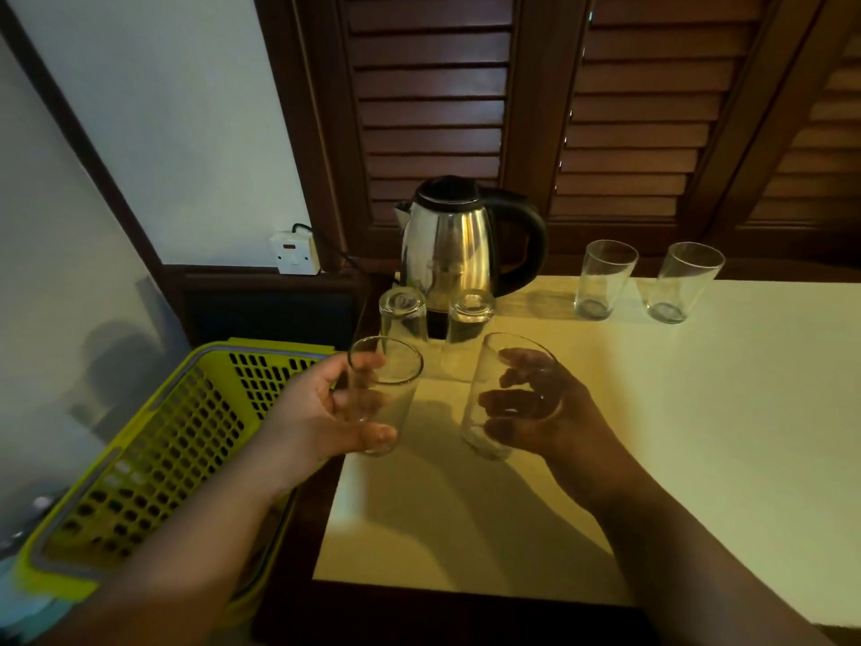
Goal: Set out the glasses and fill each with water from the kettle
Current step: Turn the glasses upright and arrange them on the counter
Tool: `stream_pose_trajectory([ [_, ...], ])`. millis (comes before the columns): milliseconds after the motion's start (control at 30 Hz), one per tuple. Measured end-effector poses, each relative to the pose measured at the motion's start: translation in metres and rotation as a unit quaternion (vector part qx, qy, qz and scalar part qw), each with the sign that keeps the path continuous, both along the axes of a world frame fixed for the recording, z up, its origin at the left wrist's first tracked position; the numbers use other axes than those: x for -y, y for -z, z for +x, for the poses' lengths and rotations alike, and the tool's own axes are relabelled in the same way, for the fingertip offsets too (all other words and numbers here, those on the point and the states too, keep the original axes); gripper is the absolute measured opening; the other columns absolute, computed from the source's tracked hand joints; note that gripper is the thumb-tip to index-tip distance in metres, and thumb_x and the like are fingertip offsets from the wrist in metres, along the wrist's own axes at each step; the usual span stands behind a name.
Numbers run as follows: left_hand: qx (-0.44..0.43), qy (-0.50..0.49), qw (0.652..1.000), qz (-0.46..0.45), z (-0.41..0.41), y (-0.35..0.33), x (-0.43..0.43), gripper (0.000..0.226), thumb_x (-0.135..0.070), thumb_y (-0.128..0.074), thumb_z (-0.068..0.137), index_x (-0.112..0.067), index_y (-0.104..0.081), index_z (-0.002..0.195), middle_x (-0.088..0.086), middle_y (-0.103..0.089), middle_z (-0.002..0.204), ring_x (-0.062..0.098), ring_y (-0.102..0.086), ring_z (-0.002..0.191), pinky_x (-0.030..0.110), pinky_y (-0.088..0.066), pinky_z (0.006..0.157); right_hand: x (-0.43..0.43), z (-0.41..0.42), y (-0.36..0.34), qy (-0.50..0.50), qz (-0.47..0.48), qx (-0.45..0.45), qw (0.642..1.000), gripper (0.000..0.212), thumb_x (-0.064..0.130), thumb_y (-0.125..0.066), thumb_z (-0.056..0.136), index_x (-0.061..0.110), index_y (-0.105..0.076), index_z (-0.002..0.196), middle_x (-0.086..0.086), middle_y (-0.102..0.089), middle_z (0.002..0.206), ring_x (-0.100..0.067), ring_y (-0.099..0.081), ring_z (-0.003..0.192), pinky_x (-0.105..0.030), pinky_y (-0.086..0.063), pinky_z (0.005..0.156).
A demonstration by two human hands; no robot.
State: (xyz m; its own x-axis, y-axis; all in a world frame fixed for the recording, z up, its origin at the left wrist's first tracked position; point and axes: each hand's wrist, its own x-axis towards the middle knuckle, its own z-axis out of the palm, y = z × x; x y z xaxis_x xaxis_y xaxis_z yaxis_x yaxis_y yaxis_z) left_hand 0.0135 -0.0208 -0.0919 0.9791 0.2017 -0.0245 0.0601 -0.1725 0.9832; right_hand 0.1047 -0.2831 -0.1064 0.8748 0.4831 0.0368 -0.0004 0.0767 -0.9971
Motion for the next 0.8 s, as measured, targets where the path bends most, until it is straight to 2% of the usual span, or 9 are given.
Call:
stream_pose_trajectory([
  [67,0.007,-0.014,1.000,0.020,-0.001,-0.003,0.007,0.078,-0.014,-0.091,0.052,-0.031,-0.065,0.123,-0.018,-0.075,0.110,0.005,-0.073,0.103,0.026,-0.063,0.074,0.000,-0.002,-0.001,0.025,-0.091,0.068,0.993,0.080,0.014,-0.098,0.063,0.029,-0.060,0.131,-0.002,-0.065,0.121,-0.020,-0.071,0.112,-0.037,-0.063,0.089],
  [100,0.012,-0.021,0.999,0.035,-0.002,-0.004,0.010,0.079,-0.019,-0.092,0.049,-0.033,-0.066,0.122,-0.020,-0.075,0.110,0.003,-0.072,0.103,0.025,-0.062,0.076,0.001,-0.003,-0.001,0.038,-0.125,0.095,0.987,0.081,0.016,-0.098,0.064,0.031,-0.058,0.133,0.002,-0.065,0.124,-0.015,-0.070,0.112,-0.031,-0.062,0.091],
  [167,0.026,-0.036,0.997,0.056,-0.002,-0.003,0.017,0.081,-0.025,-0.094,0.047,-0.034,-0.066,0.123,-0.018,-0.075,0.109,0.003,-0.072,0.102,0.027,-0.062,0.080,0.005,-0.004,0.000,0.059,-0.162,0.136,0.975,0.086,0.018,-0.097,0.065,0.029,-0.055,0.139,0.006,-0.061,0.132,-0.011,-0.067,0.116,-0.015,-0.057,0.087],
  [233,0.034,-0.050,0.996,0.059,-0.001,-0.001,0.022,0.087,-0.029,-0.101,0.045,-0.031,-0.067,0.125,-0.012,-0.076,0.109,0.008,-0.073,0.103,0.033,-0.063,0.083,0.012,-0.002,0.002,0.072,-0.168,0.152,0.971,0.089,0.020,-0.097,0.065,0.027,-0.053,0.143,0.005,-0.059,0.138,-0.012,-0.064,0.120,-0.009,-0.054,0.083],
  [367,0.053,-0.062,0.994,0.068,0.007,0.001,0.041,0.087,-0.035,-0.098,0.042,-0.034,-0.068,0.123,-0.011,-0.076,0.108,0.008,-0.073,0.103,0.038,-0.062,0.085,0.033,0.003,0.003,0.086,-0.147,0.150,0.974,0.093,0.036,-0.094,0.058,0.027,-0.054,0.142,0.004,-0.061,0.132,-0.010,-0.066,0.118,-0.010,-0.054,0.079],
  [467,0.062,-0.066,0.993,0.073,0.015,0.004,0.055,0.083,-0.029,-0.102,0.042,-0.041,-0.069,0.117,-0.003,-0.075,0.109,0.011,-0.073,0.104,0.037,-0.063,0.084,0.047,0.004,0.001,0.102,-0.150,0.160,0.970,0.085,0.046,-0.090,0.054,0.043,-0.053,0.131,0.005,-0.060,0.129,-0.004,-0.065,0.112,-0.012,-0.054,0.078],
  [567,0.060,-0.053,0.994,0.076,0.024,0.004,0.073,0.082,-0.031,-0.103,0.042,-0.041,-0.069,0.116,-0.010,-0.076,0.108,0.007,-0.073,0.103,0.040,-0.063,0.086,0.066,0.004,0.001,0.111,-0.162,0.167,0.966,0.081,0.049,-0.089,0.054,0.054,-0.048,0.123,0.005,-0.059,0.129,-0.002,-0.064,0.110,-0.016,-0.052,0.086],
  [700,0.059,-0.036,0.995,0.072,0.036,0.004,0.100,0.078,-0.019,-0.100,0.051,-0.038,-0.068,0.120,-0.006,-0.075,0.109,0.004,-0.072,0.102,0.040,-0.063,0.089,0.093,0.007,0.001,0.125,-0.168,0.166,0.964,0.081,0.049,-0.089,0.054,0.050,-0.049,0.124,0.005,-0.059,0.128,-0.001,-0.063,0.109,-0.023,-0.055,0.090],
  [800,0.068,-0.018,0.995,0.069,0.048,0.009,0.124,0.081,-0.030,-0.100,0.045,-0.041,-0.068,0.119,-0.012,-0.074,0.111,0.008,-0.072,0.106,0.038,-0.062,0.088,0.118,0.013,0.002,0.138,-0.169,0.162,0.962,0.080,0.050,-0.089,0.052,0.053,-0.048,0.121,0.006,-0.059,0.128,-0.004,-0.062,0.110,-0.018,-0.054,0.083],
])
